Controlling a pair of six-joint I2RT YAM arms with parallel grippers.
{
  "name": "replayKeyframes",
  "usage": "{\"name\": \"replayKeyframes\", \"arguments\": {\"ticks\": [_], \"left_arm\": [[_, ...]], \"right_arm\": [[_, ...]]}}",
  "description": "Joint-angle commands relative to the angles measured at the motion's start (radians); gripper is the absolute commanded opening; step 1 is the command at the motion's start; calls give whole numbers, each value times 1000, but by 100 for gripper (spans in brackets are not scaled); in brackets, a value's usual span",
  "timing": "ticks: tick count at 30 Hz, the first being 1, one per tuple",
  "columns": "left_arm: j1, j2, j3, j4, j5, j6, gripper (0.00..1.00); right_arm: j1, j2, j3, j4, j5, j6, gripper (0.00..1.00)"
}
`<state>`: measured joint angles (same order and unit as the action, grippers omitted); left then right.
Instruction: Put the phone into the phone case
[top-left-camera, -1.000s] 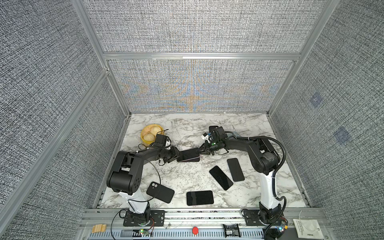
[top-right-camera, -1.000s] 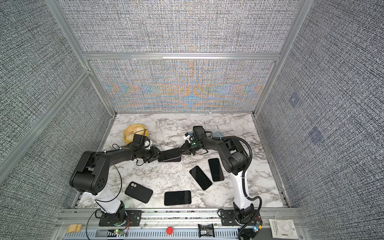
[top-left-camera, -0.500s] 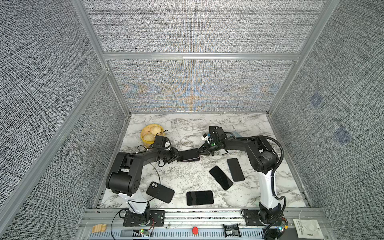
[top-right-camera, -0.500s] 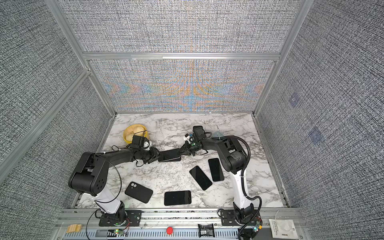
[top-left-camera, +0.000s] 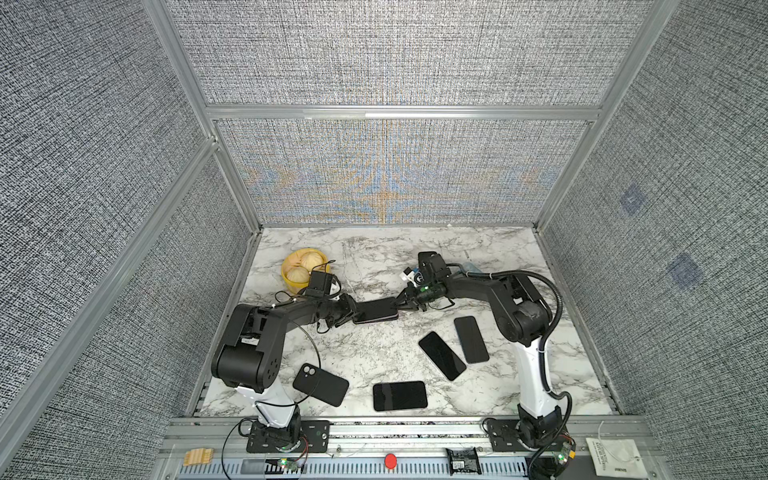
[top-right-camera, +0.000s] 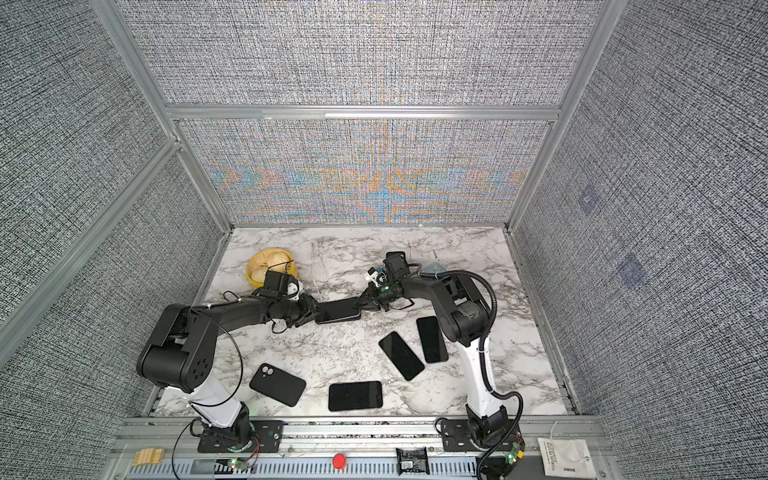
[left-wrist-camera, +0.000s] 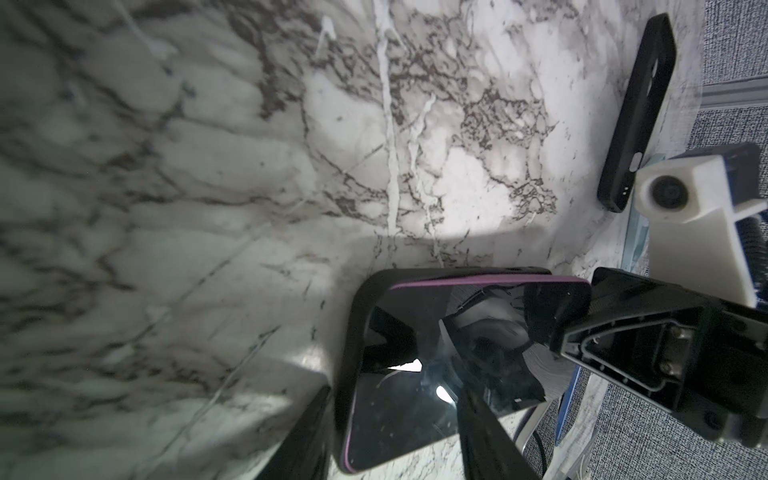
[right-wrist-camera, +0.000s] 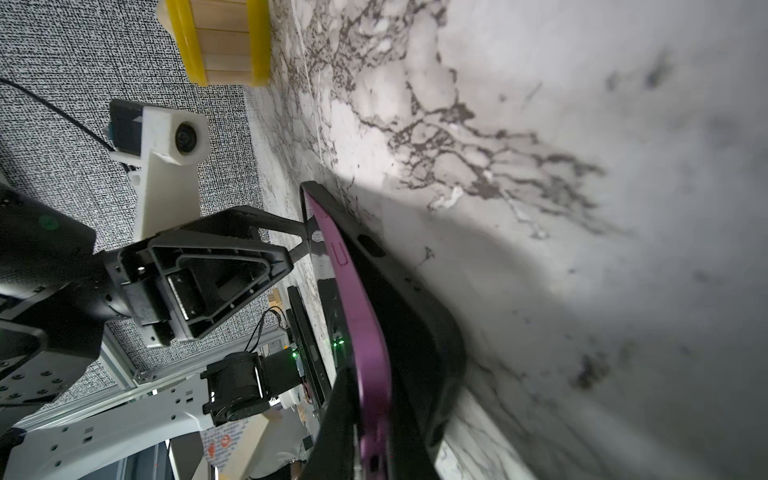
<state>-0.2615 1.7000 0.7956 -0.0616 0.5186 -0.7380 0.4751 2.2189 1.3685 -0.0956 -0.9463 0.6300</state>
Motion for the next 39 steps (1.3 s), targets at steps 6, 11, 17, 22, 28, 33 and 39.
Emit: {"name": "replayKeyframes", "arguments": {"ticks": [6, 11, 17, 22, 28, 33, 39], "left_arm": [[-10, -1, -15, 2, 35, -3, 49], [-11, -13, -21, -5, 26, 3, 49], [-11, -23, -23, -13, 18, 8, 49], [-11, -31, -25, -23, 8, 14, 49], [-11, -37, -25, -37, -2, 22, 49], [-11, -34, -26, -39, 0, 28, 49], [-11, -27, -18, -47, -2, 37, 49]], "right_arm": [[27, 24, 15, -181, 170, -60, 5], [27, 19, 35, -235, 207, -91, 15], [30, -7, 51, -301, 261, -129, 32], [38, -19, 83, -363, 305, -166, 42], [56, -21, 130, -443, 364, -213, 53], [72, -25, 135, -483, 424, -242, 59], [95, -43, 153, -539, 544, -275, 63]]}}
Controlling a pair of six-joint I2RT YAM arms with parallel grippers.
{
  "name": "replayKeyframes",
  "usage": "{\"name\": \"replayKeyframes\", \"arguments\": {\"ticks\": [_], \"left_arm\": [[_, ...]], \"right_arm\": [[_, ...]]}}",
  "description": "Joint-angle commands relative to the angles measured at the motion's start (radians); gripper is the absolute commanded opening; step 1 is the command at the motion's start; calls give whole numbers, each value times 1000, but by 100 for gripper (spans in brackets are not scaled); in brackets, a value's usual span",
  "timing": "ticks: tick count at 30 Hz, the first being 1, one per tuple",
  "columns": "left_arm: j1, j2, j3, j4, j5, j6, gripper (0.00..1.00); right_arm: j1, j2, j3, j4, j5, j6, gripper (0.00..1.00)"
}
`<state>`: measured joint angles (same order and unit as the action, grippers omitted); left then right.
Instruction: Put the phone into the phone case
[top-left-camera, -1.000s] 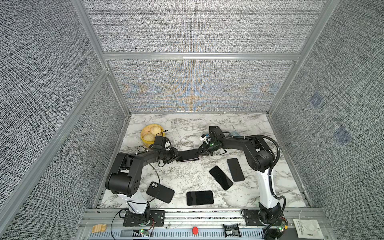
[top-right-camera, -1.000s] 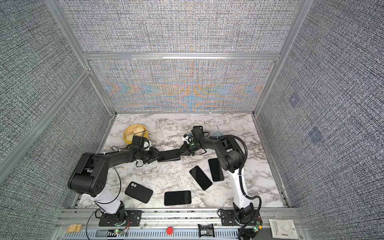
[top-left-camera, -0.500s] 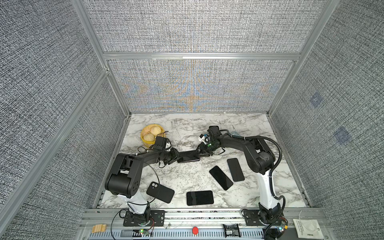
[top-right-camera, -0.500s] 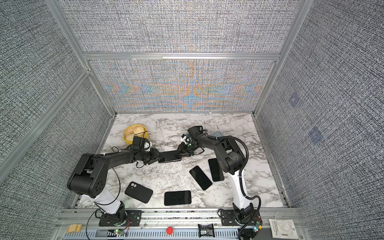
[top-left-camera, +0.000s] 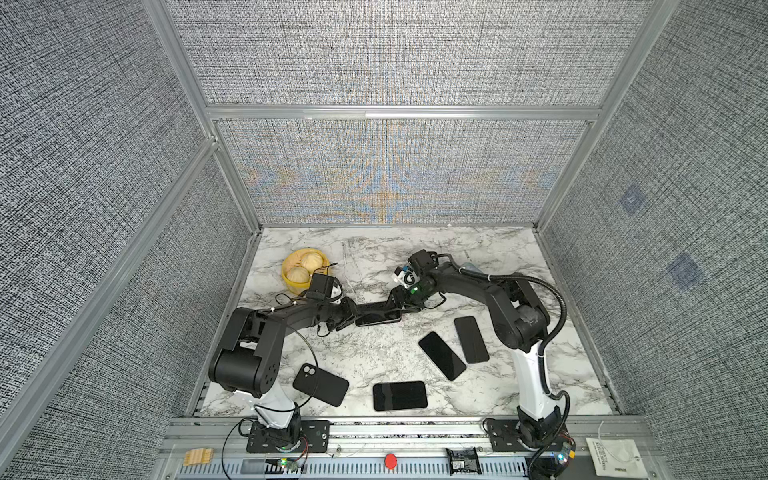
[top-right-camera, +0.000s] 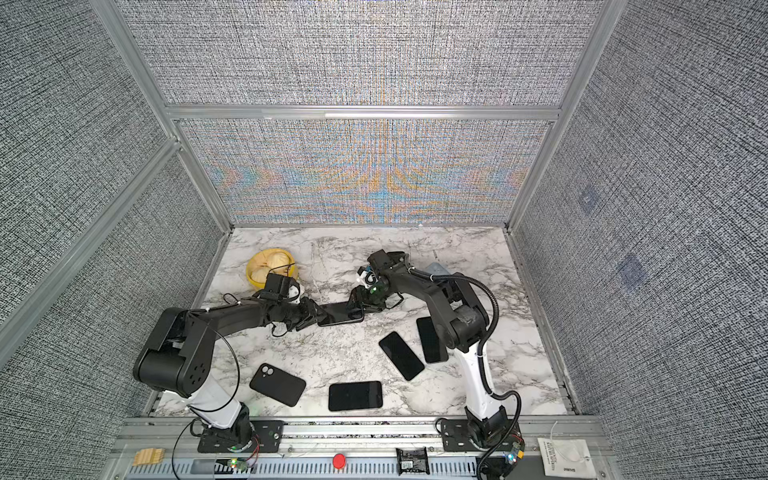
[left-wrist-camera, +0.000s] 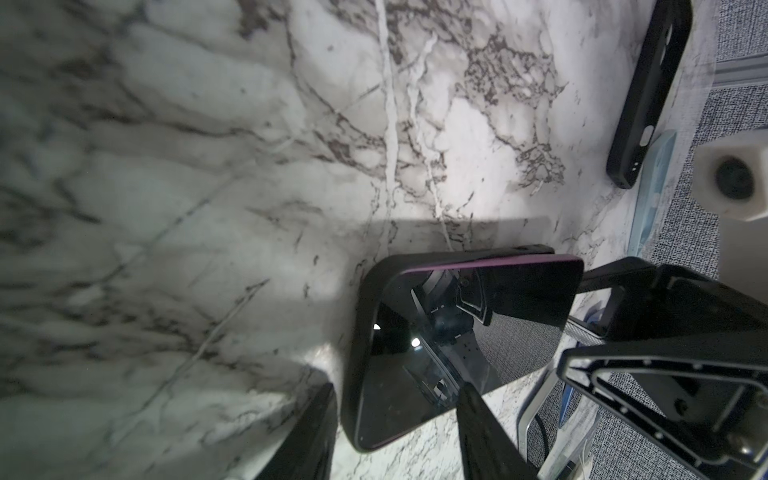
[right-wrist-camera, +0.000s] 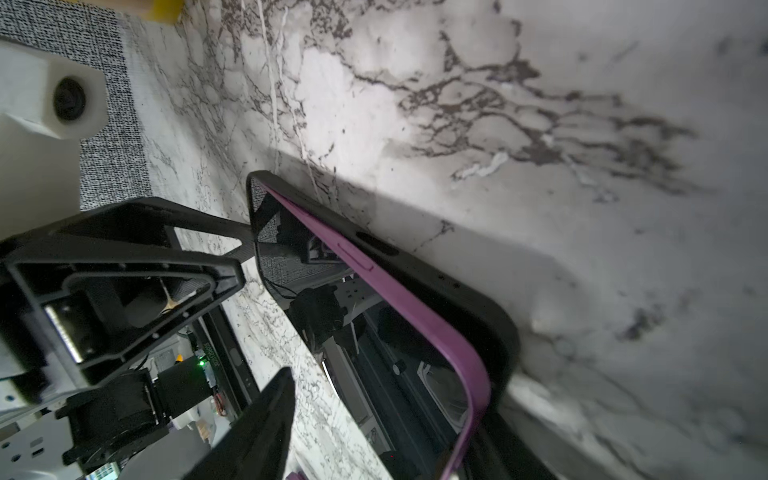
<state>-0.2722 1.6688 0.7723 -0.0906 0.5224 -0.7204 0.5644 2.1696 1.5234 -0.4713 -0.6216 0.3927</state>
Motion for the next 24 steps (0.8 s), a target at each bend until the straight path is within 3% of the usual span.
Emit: {"name": "replayKeyframes", "arguments": {"ticks": [1, 15, 24], "left_arm": [[0, 5, 5, -20, -5, 21, 49], [0, 1, 5, -28, -23, 28, 50], [0, 9, -11, -5, -18, 26, 50]], "right_arm": [[12, 3, 7, -180, 243, -47, 64], [72, -18, 48, -253, 358, -89, 69], [74, -35, 64, -253, 356, -78, 70]]}}
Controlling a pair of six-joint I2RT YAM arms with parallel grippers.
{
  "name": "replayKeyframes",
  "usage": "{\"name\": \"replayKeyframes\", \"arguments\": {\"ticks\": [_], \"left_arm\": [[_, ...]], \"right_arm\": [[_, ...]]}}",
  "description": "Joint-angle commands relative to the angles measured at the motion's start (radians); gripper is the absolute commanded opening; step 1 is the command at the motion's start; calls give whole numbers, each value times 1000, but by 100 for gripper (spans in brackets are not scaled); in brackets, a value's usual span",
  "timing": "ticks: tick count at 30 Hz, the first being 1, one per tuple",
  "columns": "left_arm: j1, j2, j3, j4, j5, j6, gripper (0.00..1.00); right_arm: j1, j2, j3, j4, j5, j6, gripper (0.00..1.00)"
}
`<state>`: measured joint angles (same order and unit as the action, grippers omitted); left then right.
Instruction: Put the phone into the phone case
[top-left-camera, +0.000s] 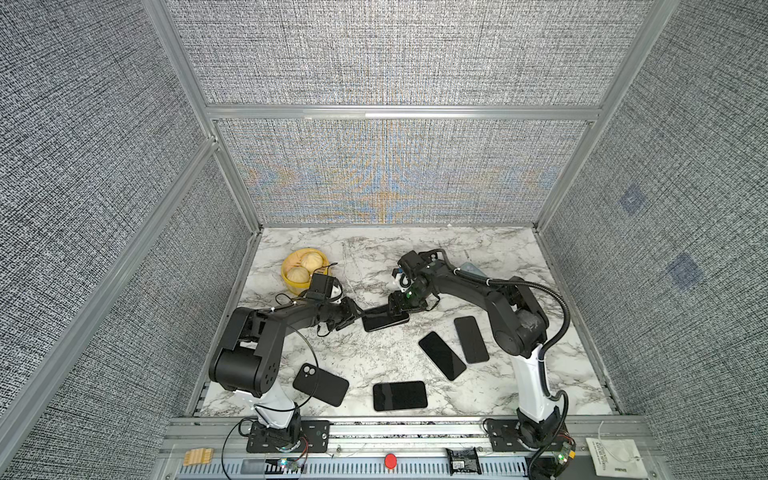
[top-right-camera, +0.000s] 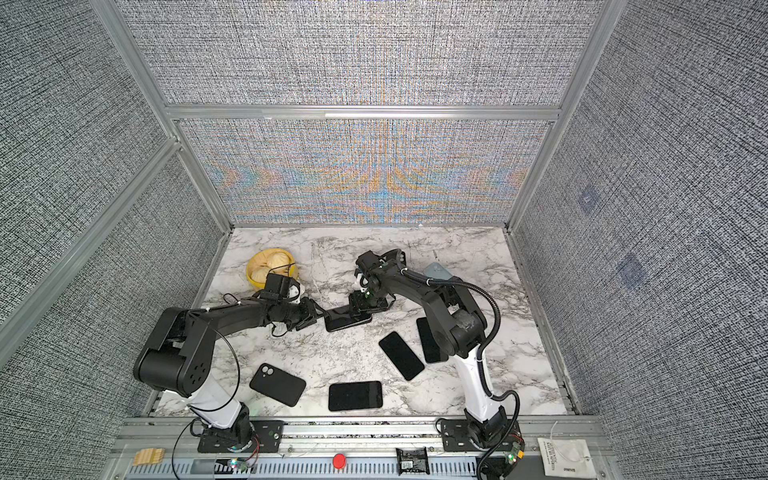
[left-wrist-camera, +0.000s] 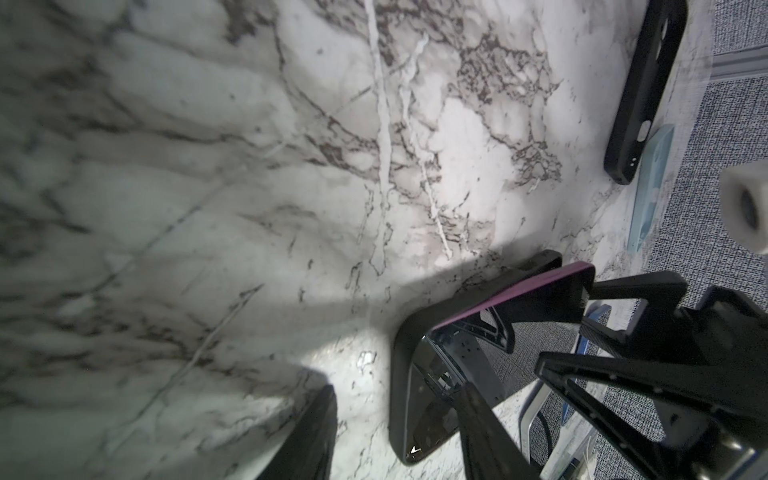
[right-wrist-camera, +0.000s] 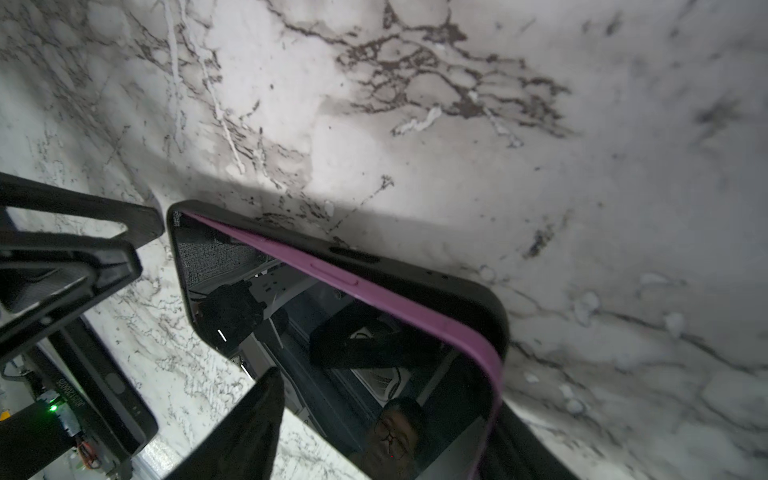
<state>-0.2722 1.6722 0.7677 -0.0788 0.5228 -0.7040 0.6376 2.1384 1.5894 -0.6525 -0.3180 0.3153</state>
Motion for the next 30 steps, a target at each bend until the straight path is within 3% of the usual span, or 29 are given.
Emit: {"name": "replayKeyframes", "arguments": {"ticks": [1, 15, 22, 30], "left_arm": [[0, 7, -6, -16, -17, 10, 50], [0, 11, -16, 2, -10, 17, 50], [-1, 26, -7, 5, 1, 17, 50], [0, 22, 8, -10, 8, 26, 50]], "right_arm": [[2, -7, 2, -75, 58, 1, 70], [43, 10, 70, -164, 203, -27, 78], [60, 5, 75, -174, 253, -43, 98], [66, 5, 92, -191, 294, -59, 99]]}}
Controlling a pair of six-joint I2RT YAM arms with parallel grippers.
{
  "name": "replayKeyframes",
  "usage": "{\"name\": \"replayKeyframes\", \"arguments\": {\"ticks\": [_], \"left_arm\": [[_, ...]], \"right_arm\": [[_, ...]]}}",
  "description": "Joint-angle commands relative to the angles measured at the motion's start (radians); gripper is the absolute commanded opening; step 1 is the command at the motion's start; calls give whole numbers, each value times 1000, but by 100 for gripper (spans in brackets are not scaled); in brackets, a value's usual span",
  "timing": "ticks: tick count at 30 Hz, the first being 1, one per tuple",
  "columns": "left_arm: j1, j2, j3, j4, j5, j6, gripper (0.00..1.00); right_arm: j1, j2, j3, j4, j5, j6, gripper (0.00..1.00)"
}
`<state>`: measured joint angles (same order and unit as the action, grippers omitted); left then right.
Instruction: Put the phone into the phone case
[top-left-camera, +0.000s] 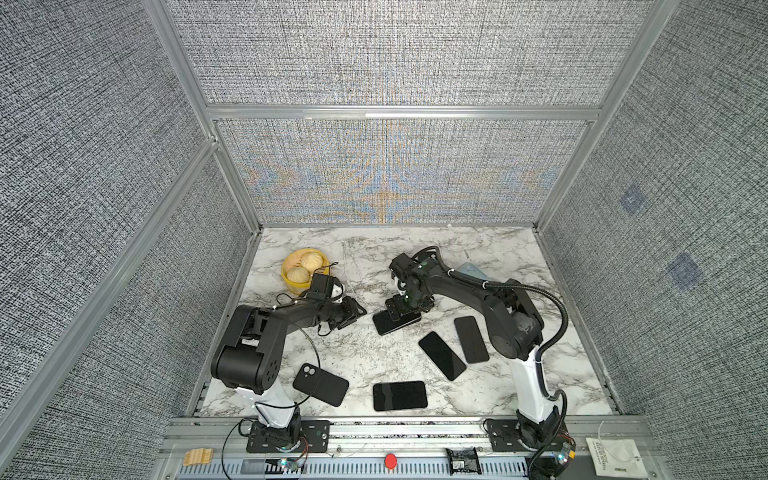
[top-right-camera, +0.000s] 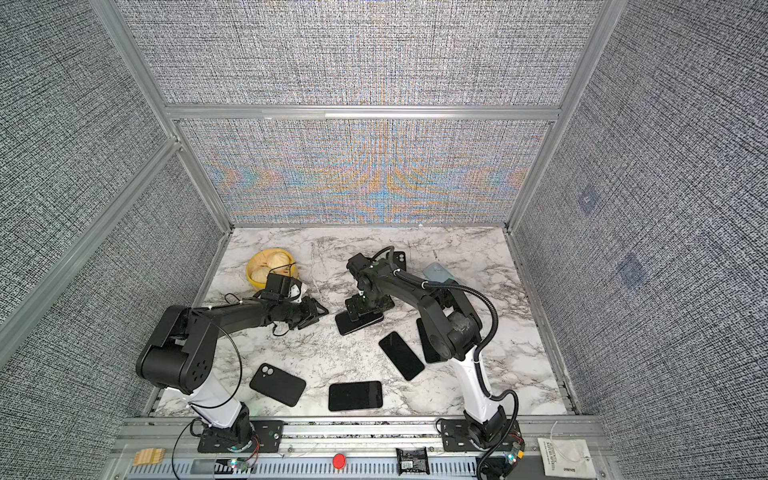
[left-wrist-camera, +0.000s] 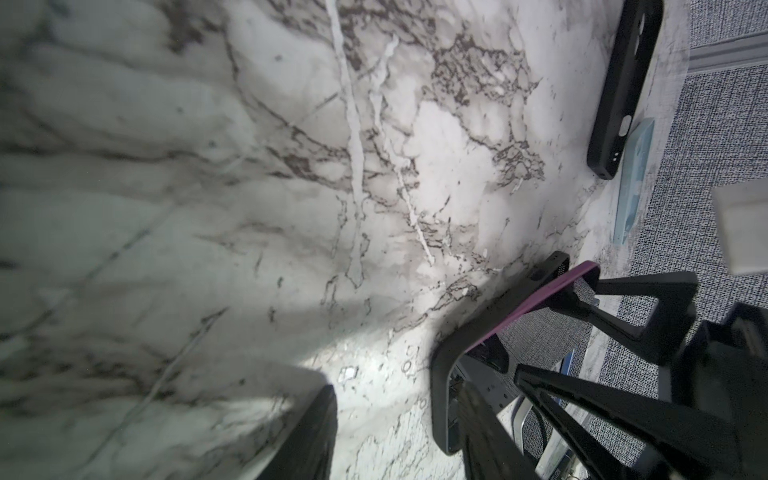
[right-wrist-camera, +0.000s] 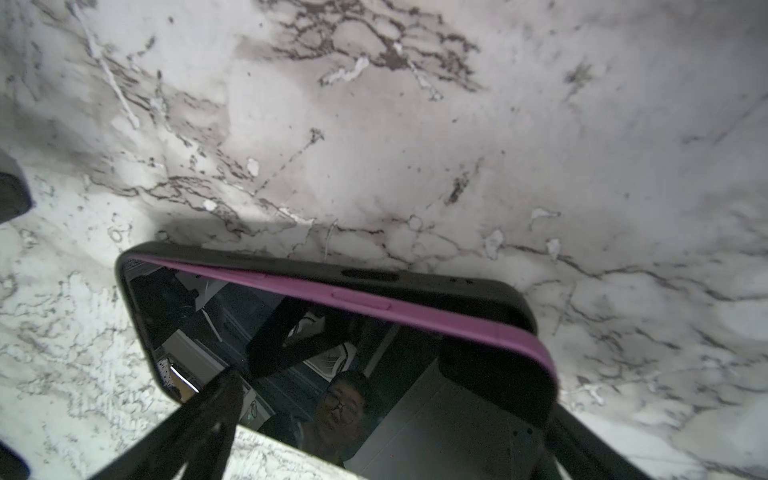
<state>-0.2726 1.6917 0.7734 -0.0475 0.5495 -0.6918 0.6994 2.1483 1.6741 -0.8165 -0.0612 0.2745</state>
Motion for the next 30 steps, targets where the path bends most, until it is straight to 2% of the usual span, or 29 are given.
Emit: {"name": "replayKeyframes", "arguments": {"ticks": [1, 11, 18, 24, 26, 30], "left_arm": [[0, 0, 3, -43, -19, 14, 50], [-5, -8, 9, -55, -11, 18, 50], [-20, -11, 7, -63, -14, 23, 50], [-42, -16, 11, -64, 4, 19, 50], [-61, -15, 19, -65, 20, 15, 50], [-105, -6, 34, -60, 46, 2, 50]], "right_arm": [[6, -6, 10, -30, 52, -19, 99], [38, 31, 30, -64, 187, -44, 99], [29, -16, 18, -34, 55, -28, 99], [0, -92, -30, 2, 48, -41, 98], [-17, -115, -75, 43, 50, -49, 94], [-54, -110, -120, 91, 23, -71, 78]]}}
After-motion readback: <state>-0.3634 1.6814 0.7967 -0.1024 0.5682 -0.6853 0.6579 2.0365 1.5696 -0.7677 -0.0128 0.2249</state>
